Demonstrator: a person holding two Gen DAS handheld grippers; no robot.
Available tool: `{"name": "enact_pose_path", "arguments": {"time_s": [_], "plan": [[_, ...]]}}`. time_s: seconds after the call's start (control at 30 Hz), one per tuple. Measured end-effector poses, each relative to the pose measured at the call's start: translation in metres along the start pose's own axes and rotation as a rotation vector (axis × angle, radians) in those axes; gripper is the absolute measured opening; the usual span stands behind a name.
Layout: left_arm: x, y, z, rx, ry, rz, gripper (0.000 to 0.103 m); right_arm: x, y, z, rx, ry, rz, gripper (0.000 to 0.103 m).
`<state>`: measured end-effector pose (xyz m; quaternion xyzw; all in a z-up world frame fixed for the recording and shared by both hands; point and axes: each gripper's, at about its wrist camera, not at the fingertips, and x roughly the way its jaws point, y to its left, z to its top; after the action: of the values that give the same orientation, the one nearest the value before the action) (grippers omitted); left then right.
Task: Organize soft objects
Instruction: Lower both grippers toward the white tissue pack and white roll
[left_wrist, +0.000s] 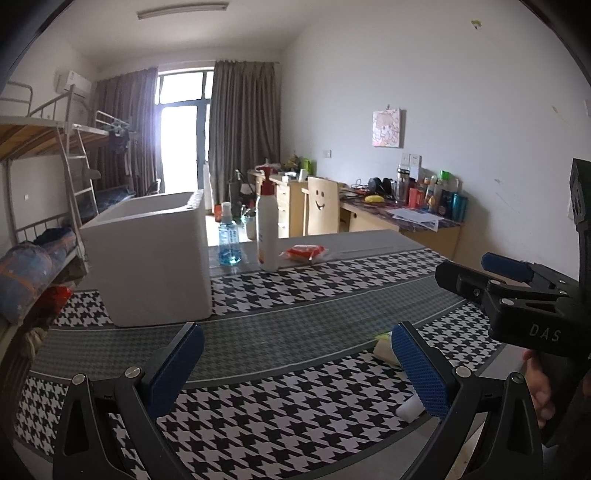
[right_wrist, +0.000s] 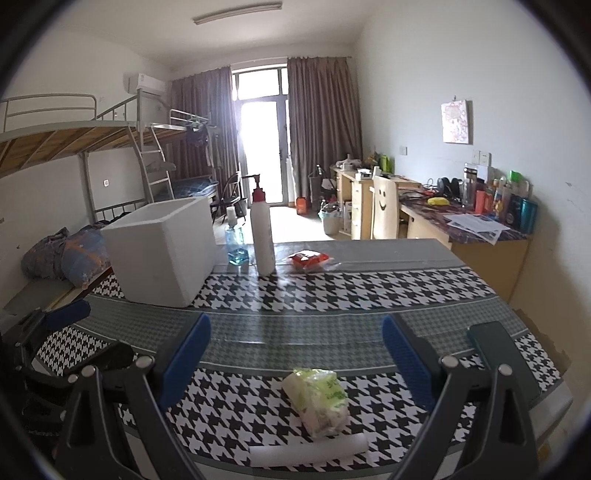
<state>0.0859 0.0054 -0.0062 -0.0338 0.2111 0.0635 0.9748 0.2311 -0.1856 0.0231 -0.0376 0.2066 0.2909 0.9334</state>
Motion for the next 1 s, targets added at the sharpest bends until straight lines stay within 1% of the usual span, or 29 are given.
{"name": "enact_pose_path", "arguments": {"time_s": [0.13,0.33,0.43,0.57,0.73,0.93,1.0], "plan": [[0.002,-0.006,-0.002,0.02,0.008,-0.015,0.102,-0.003,-0.007,-0.002,0.013,-0.007,-0.02,0.096],[0.011,-0.016,-0.006,0.041,0.034,-0.057,0.102,-0.004,-0.024,-0.008,0.048,0.012,-0.053,0.096],[0.019,-0.021,-0.009,0.05,0.059,-0.074,0.102,-0.005,-0.033,-0.012,0.067,0.019,-0.067,0.096],[0.028,-0.028,-0.015,0.061,0.088,-0.103,0.102,-0.003,-0.041,-0.018,0.061,0.035,-0.098,0.096],[0.035,-0.038,-0.022,0.078,0.121,-0.137,0.102,0.002,-0.049,-0.025,0.066,0.066,-0.106,0.096],[0.047,-0.054,-0.034,0.111,0.184,-0.205,0.102,0.006,-0.054,-0.036,0.062,0.095,-0.101,0.096],[0.049,-0.058,-0.037,0.121,0.198,-0.215,0.102,0.007,-0.057,-0.039,0.067,0.105,-0.103,0.096]]}}
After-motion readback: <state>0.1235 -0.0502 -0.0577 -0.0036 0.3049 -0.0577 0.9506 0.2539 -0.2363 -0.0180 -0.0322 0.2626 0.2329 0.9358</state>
